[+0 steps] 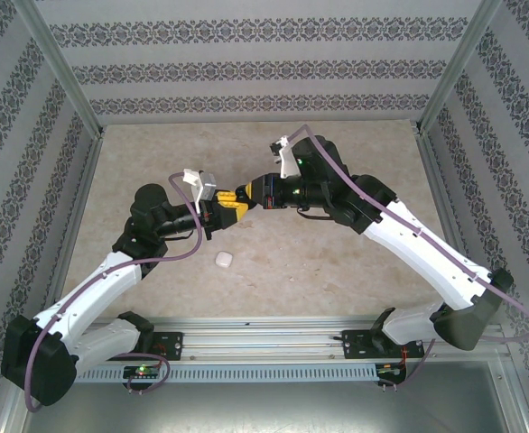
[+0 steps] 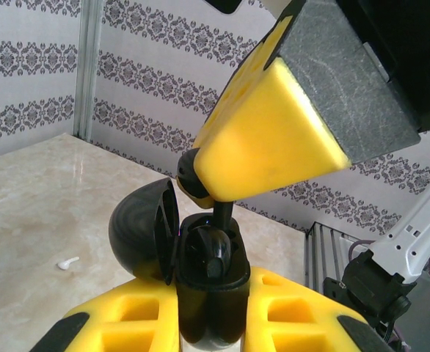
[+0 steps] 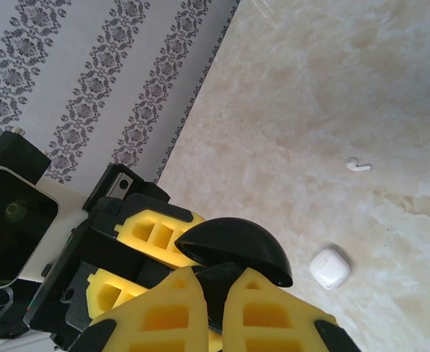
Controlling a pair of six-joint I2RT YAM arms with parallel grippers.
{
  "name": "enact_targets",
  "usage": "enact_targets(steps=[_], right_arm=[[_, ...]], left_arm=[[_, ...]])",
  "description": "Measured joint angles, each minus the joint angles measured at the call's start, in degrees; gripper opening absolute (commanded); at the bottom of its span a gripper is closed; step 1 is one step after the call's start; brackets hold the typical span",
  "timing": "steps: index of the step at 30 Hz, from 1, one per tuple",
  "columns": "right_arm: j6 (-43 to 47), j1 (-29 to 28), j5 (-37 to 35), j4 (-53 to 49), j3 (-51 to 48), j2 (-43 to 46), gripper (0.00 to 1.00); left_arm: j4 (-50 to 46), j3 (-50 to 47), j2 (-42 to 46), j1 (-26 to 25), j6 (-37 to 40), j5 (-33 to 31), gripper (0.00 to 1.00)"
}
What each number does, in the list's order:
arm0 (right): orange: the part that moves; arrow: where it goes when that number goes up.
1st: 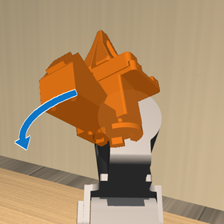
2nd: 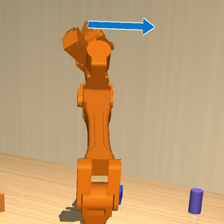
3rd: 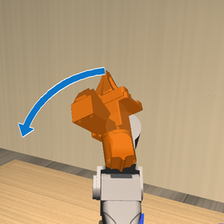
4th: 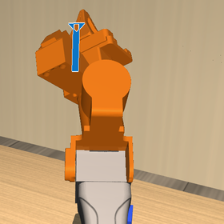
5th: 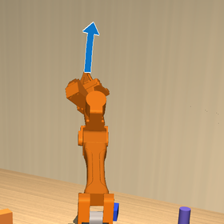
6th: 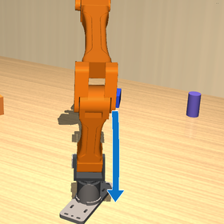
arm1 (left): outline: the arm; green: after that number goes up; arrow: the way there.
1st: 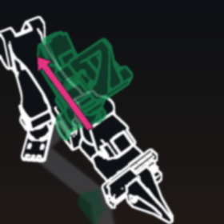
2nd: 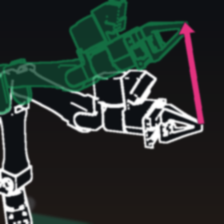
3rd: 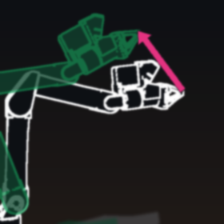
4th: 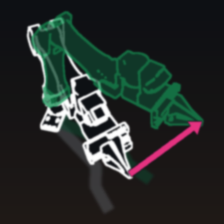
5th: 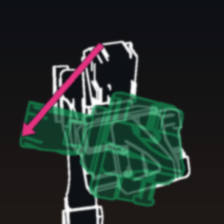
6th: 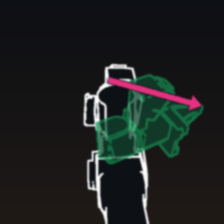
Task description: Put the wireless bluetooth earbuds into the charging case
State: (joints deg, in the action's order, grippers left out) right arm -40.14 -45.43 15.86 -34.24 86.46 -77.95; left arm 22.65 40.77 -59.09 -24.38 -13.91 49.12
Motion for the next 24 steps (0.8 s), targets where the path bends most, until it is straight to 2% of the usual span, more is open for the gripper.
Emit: enact_targets(steps=[9, 24], right_arm=[[0.1, -0.5, 0.0, -0.1, -0.4, 0.0, 0.08], [1.5, -1.2, -1.6, -1.5, -0.4, -0.5, 0.20]], left_arm=[[0.0, 0.0, 0.0, 0.0, 0.0, 0.0, 0.00], [-1.4, 0.0, 0.0, 0.0, 0.0, 0.4, 0.00]])
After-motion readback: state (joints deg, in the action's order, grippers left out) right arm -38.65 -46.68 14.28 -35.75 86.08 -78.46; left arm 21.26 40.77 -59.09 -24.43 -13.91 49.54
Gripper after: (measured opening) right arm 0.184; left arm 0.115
